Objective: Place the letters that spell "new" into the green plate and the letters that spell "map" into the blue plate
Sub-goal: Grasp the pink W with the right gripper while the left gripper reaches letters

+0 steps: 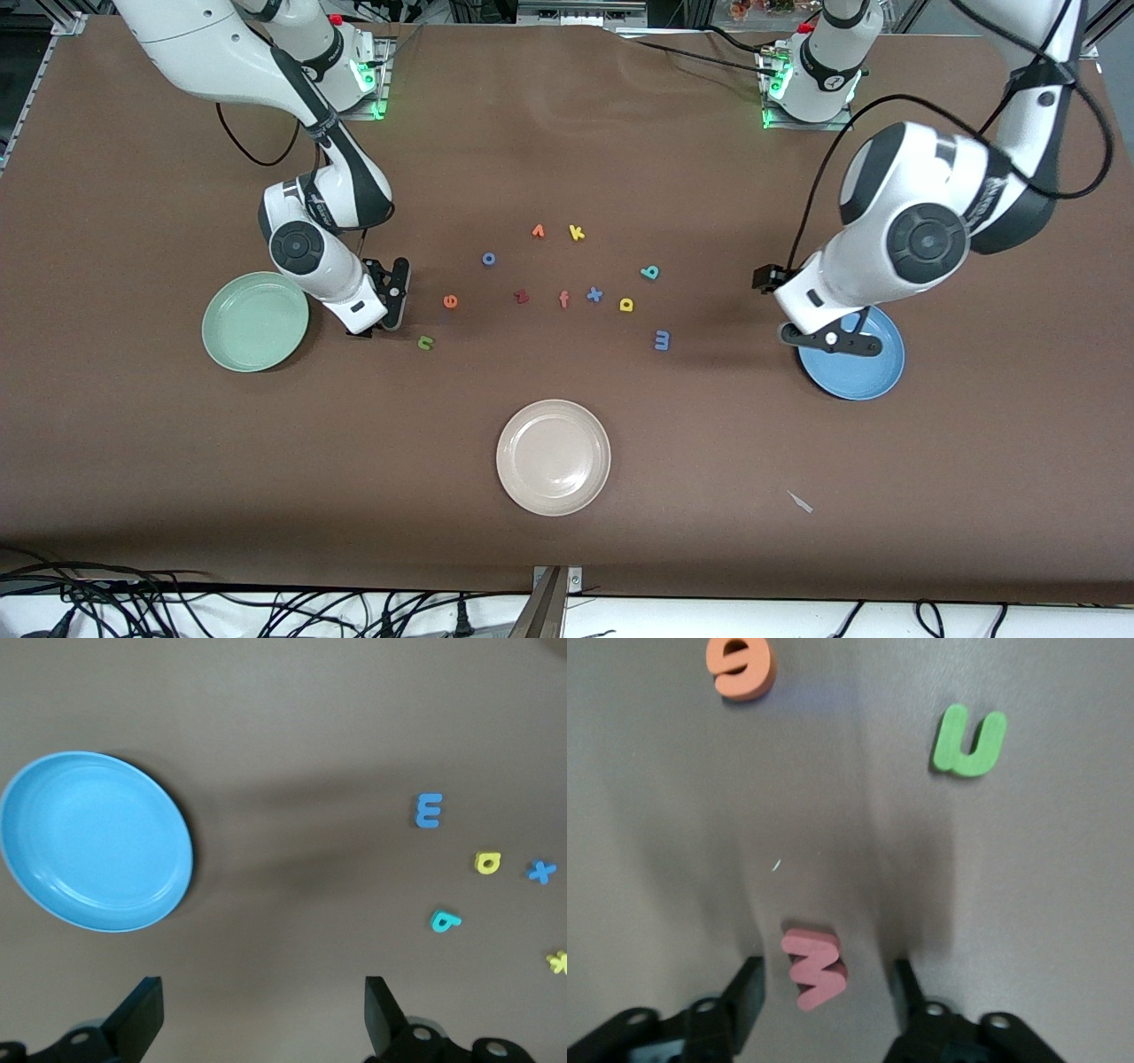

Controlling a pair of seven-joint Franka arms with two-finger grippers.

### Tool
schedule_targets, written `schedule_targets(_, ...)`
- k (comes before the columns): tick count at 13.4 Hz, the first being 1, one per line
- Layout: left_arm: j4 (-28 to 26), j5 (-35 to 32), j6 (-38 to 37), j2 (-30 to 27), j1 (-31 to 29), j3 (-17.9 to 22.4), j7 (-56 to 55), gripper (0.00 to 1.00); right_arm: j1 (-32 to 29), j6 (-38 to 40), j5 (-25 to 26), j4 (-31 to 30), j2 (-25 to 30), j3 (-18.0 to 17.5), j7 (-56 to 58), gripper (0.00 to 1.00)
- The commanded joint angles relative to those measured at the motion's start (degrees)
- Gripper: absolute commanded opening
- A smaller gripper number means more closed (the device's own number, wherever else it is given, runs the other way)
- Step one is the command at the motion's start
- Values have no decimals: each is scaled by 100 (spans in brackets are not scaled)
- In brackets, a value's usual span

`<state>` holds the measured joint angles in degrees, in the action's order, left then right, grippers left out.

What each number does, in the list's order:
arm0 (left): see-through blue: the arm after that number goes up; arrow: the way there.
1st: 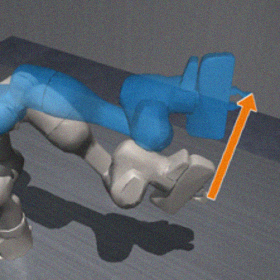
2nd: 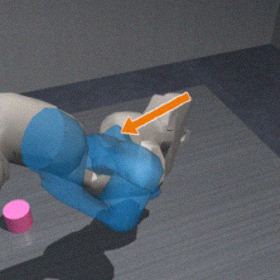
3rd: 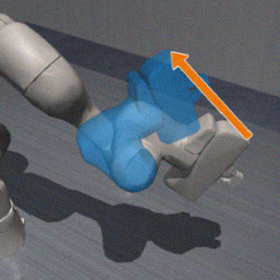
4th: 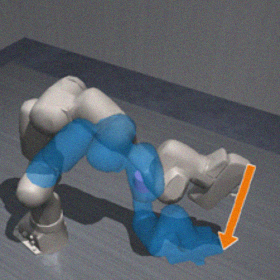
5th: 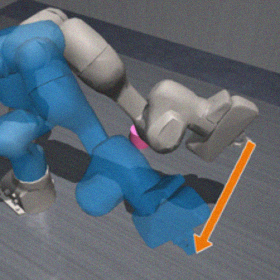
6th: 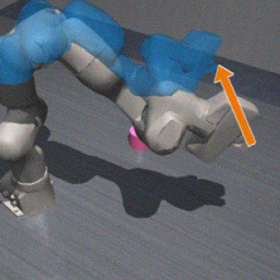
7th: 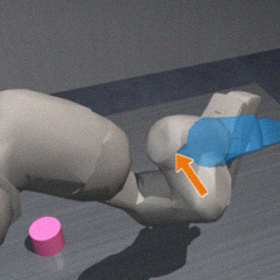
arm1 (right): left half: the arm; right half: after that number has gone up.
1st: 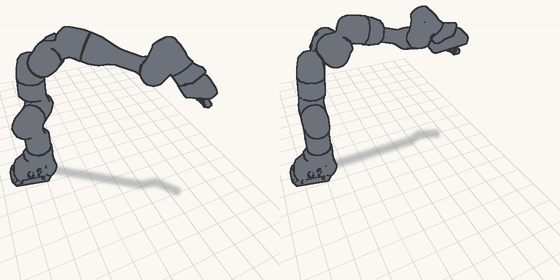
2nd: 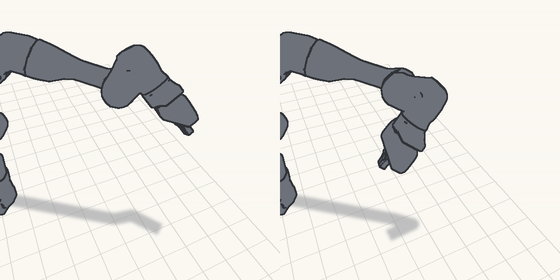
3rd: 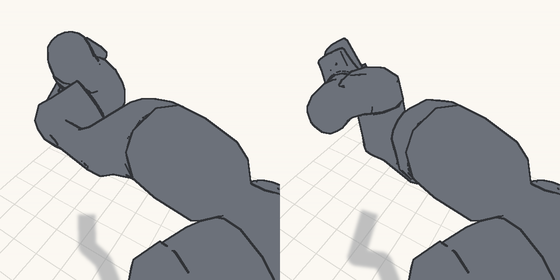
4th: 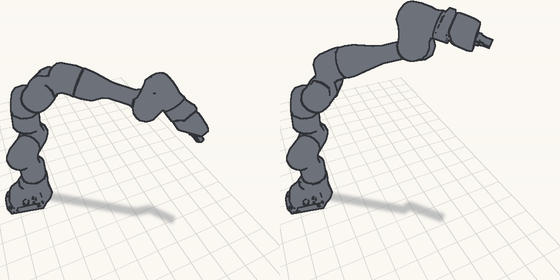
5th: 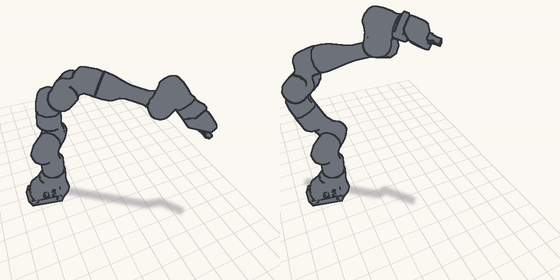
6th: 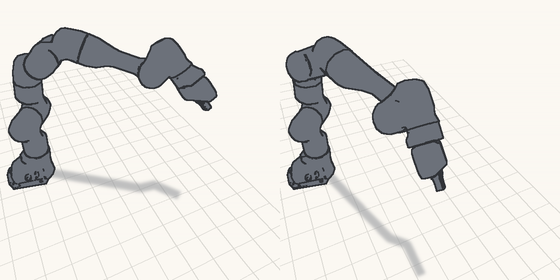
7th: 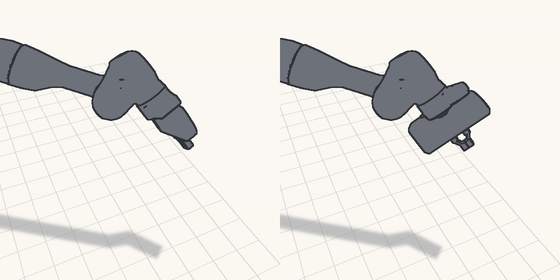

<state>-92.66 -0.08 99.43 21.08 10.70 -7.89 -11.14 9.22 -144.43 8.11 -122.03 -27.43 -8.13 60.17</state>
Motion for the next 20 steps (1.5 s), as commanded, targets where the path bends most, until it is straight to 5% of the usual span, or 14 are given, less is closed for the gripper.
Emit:
schedule_targets(1,362,114,41,299,300,59,-423,100,36,-112,76,-111,36,-40,73,43)
schedule_targets(2,397,105,76,414,371,59,-555,100,71,-112,76,-111,36,-40,73,30)
schedule_targets(5,406,149,435,546,389,59,-617,100,98,-121,76,-111,36,-40,73,18)
schedule_targets(7,406,140,454,634,468,59,-626,100,142,-129,76,-102,36,-40,73,0)
schedule_targets(14,406,123,858,995,793,59,-1223,100,133,124,32,135,124,-5,-102,0)
schedule_targets(20,389,88,1543,1355,1197,59,-1970,100,89,2398,-11,1162,387,293,-1077,0)
